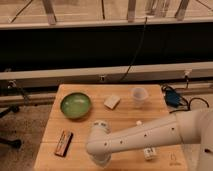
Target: Drag the pepper across the table
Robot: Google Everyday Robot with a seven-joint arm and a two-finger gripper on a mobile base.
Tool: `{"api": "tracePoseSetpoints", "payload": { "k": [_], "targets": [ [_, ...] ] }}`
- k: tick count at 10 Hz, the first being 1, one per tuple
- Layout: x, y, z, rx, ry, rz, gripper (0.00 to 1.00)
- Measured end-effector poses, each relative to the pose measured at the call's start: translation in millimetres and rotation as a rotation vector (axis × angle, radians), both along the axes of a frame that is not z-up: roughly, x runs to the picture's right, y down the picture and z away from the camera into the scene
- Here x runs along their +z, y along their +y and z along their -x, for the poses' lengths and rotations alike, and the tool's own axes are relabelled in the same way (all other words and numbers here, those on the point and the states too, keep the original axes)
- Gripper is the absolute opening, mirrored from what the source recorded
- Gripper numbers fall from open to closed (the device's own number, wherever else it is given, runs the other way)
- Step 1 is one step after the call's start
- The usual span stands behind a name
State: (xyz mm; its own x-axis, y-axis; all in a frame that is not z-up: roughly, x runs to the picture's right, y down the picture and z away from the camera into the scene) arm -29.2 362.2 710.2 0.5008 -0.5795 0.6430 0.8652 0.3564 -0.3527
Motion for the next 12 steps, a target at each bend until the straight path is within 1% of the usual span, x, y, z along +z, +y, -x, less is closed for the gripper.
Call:
{"api": "tracePoseSetpoints", "payload": {
  "k": [2,3,4,5,6,7,8,12],
  "targets": [
    [3.9,-17,8,0.009,-0.042,0.002,0.40],
    [7.5,-27,12,0.018,-0.066,-0.002,0.52],
    [10.0,-33,14,0.023,-0.075,-0.006,0.60],
    [14.4,-40,17,0.026,-0.083,-0.012,0.71],
    [22.8,-50,17,0.034,-0.087,-0.021,0.79],
    [33.3,-67,14,0.047,-0.088,-0.039,0.80],
    [35.7,-75,13,0.050,-0.088,-0.050,0.80],
    [46.8,-95,5,0.051,-0.071,-0.071,0.80]
  ]
}}
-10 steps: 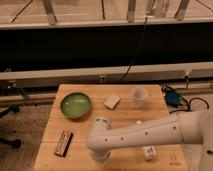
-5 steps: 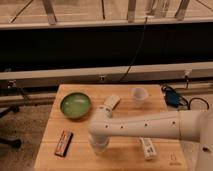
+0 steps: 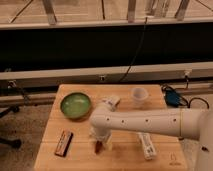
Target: Drag the pepper across the table
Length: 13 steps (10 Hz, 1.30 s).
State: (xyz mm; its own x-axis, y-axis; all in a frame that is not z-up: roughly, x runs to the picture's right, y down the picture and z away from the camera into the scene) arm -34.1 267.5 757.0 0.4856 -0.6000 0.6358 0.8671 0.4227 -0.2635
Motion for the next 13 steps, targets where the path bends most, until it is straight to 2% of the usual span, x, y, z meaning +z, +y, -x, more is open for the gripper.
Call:
{"api": "tracePoseSetpoints", "payload": {
  "k": [3,7,8,11,13],
  "targets": [
    [12.6,-4,0,-0.025,0.000,-0.010,0.80],
    [44.2,-12,-9,-0.045,0.003,-0.019,0.80],
    [49.1,-13,-10,-0.055,0.007,-0.016,0.76],
    [53.3,-9,-9,-0.087,0.010,-0.003,0.48],
    [47.6,-9,-6,-0.110,-0.004,-0.003,0.25]
  ]
}}
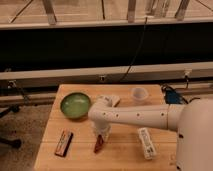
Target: Drag the pepper across the table
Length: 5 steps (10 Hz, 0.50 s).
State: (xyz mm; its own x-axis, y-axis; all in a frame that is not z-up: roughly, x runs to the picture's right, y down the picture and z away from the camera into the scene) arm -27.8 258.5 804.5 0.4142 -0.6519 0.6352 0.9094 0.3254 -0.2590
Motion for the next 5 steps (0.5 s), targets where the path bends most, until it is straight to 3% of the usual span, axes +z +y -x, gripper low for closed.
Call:
{"api": "tracePoseSetpoints", "payload": {
  "k": [2,5],
  "targets": [
    [-8.0,7,-5,0.009,0.001,0.007,0.06],
    [-8.0,7,-27,0.024,-0.001,0.011,0.02]
  ]
}}
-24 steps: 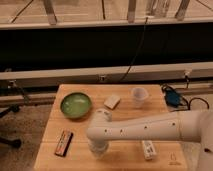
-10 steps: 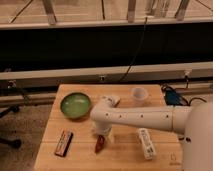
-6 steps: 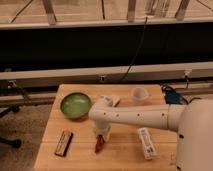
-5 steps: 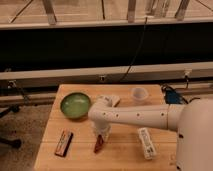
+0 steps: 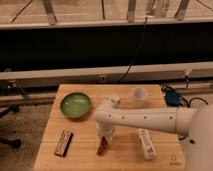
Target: Drag the pepper across the table
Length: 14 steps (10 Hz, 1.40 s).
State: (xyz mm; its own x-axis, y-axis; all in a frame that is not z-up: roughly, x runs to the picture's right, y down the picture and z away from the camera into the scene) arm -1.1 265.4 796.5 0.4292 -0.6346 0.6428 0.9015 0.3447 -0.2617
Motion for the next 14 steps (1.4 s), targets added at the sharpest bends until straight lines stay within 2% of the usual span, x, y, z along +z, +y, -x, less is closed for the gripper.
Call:
{"api": "tracePoseSetpoints", "payload": {
  "k": [3,7,9,14],
  "targets": [
    [-7.6,5,3,0.003,-0.011,0.004,0.02],
    [-14.9,6,-18,0.012,-0.010,0.014,0.02],
    [-21.3,10,-19,0.019,-0.016,0.016,0.02],
    [-29.9,12,-49,0.031,-0.016,0.025,0.02]
  ]
}}
